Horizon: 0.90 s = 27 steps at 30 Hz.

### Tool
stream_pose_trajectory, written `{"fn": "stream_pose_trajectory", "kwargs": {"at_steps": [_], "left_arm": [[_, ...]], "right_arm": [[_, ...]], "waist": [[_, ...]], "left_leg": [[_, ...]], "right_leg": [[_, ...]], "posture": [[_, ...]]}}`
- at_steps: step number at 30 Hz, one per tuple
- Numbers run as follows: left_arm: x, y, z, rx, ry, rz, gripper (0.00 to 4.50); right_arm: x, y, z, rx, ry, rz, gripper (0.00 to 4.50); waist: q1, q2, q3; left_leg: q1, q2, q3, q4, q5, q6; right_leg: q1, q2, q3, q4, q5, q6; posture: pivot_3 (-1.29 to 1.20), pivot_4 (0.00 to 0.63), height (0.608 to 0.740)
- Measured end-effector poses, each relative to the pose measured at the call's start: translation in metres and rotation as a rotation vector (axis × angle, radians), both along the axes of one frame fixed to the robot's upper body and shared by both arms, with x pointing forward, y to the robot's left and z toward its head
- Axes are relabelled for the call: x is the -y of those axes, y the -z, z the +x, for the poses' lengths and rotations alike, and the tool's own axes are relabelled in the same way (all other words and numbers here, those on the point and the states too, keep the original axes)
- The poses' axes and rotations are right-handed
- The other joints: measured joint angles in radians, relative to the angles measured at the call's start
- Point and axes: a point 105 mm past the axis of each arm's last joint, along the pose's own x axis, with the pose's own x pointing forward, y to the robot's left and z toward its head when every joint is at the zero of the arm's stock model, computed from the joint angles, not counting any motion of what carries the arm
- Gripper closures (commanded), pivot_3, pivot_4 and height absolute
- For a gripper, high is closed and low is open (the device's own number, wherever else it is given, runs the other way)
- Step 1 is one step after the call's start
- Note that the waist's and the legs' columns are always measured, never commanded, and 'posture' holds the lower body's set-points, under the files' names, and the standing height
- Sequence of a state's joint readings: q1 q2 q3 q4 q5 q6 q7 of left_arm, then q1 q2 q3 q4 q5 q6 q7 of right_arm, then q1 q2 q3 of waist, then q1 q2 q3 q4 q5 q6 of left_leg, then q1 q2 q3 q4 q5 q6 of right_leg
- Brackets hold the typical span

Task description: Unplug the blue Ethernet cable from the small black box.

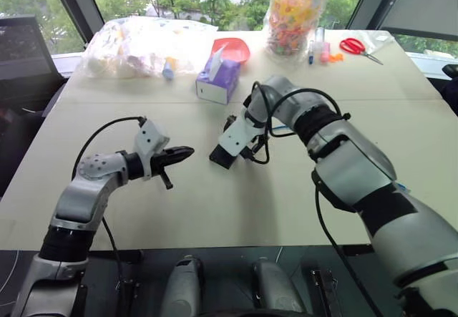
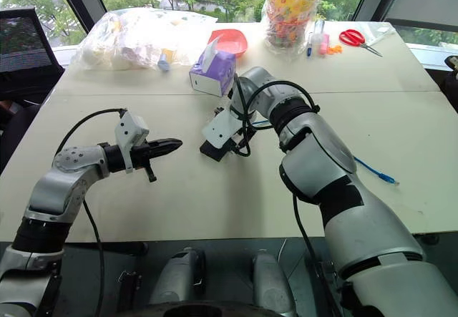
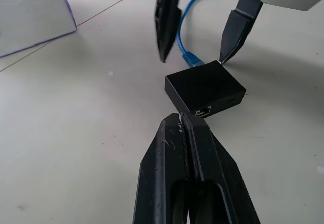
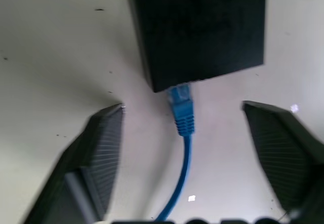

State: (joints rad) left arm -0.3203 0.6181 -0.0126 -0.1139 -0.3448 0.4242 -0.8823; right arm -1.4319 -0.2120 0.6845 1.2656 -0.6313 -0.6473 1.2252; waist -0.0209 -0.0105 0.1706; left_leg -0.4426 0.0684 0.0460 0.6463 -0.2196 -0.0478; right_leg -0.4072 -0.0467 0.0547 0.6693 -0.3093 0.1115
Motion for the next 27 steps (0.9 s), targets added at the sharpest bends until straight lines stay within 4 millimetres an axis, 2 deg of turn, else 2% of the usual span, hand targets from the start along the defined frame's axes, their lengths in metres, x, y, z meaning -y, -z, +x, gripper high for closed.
{"fn": "stream_pose_trajectory", "kwargs": {"at_steps": [2,4,5,12,15,17,19,22,24,27], "left_arm": [[0.001,-0.001,0.000,0.009,-0.003,-0.001,4.50],[0.001,-0.002,0.000,0.014,-0.009,-0.002,4.50],[0.001,-0.002,0.000,0.015,-0.009,-0.002,4.50],[0.001,-0.003,0.001,0.018,-0.013,-0.004,4.50],[0.006,-0.011,0.004,0.037,0.003,-0.022,4.50],[0.013,-0.021,0.009,0.050,0.022,-0.055,4.50],[0.018,-0.028,0.013,0.040,0.033,-0.093,4.50],[0.029,-0.043,0.020,-0.007,0.053,-0.207,4.50],[0.035,-0.052,0.023,-0.038,0.077,-0.254,4.50],[0.049,-0.062,0.023,-0.093,0.144,-0.308,4.50]], "right_arm": [[0.001,0.003,-0.001,-0.001,-0.007,-0.026,3.09],[0.002,0.005,-0.001,0.005,-0.020,-0.053,4.19],[0.001,0.005,-0.001,0.007,-0.024,-0.056,4.48],[0.001,0.005,0.000,0.017,-0.018,-0.061,4.48],[0.002,0.004,0.002,-0.024,0.057,0.079,4.48],[0.007,-0.006,0.005,-0.028,0.096,0.232,4.48],[0.019,-0.022,0.015,0.076,0.112,0.374,4.48],[0.054,-0.038,0.024,0.318,0.115,0.476,4.48],[0.070,-0.033,0.016,0.448,0.100,0.541,4.48],[0.078,-0.020,0.001,0.611,0.129,0.635,4.48]], "waist": [[-0.001,0.000,0.000],[-0.001,0.000,0.000],[-0.001,0.000,0.000],[0.001,0.000,0.000],[0.002,0.000,0.000],[0.009,0.000,0.000],[0.011,0.000,0.000],[0.014,-0.001,0.000],[0.010,-0.002,0.000],[-0.001,-0.001,0.000]], "left_leg": [[0.001,0.000,0.000,0.000,0.000,-0.001],[0.001,0.000,0.000,0.000,0.001,-0.001],[0.002,0.000,0.000,0.000,0.001,-0.002],[0.002,0.000,-0.001,0.001,0.001,-0.002],[0.002,0.000,-0.001,0.001,0.002,-0.003],[0.001,0.000,-0.002,0.001,0.002,-0.003],[0.001,0.000,-0.002,0.002,0.002,-0.003],[0.000,-0.001,-0.002,0.002,0.002,-0.003],[0.000,-0.001,-0.002,0.001,0.002,-0.003],[0.000,0.000,-0.002,0.000,0.003,-0.004]], "right_leg": [[0.000,0.000,0.000,0.001,0.000,0.000],[0.000,0.000,0.000,0.002,0.000,0.000],[0.000,0.000,0.000,0.003,0.000,0.000],[0.001,0.000,0.000,0.004,0.000,0.000],[0.001,0.000,0.000,0.004,0.000,0.000],[0.002,0.000,0.000,0.004,0.000,0.000],[0.002,0.000,0.000,0.003,0.000,0.000],[0.002,0.000,0.000,0.001,0.000,0.000],[0.002,0.000,0.000,0.000,0.000,0.000],[-0.001,0.001,0.001,0.002,0.000,0.000]], "posture": [[0.00,0.150,0.735],[0.00,0.150,0.735],[0.00,0.150,0.735],[0.00,0.150,0.735],[0.00,0.150,0.735],[0.00,0.150,0.735],[0.00,0.150,0.735],[0.00,0.150,0.735],[0.00,0.150,0.735],[0.00,0.150,0.735]]}}
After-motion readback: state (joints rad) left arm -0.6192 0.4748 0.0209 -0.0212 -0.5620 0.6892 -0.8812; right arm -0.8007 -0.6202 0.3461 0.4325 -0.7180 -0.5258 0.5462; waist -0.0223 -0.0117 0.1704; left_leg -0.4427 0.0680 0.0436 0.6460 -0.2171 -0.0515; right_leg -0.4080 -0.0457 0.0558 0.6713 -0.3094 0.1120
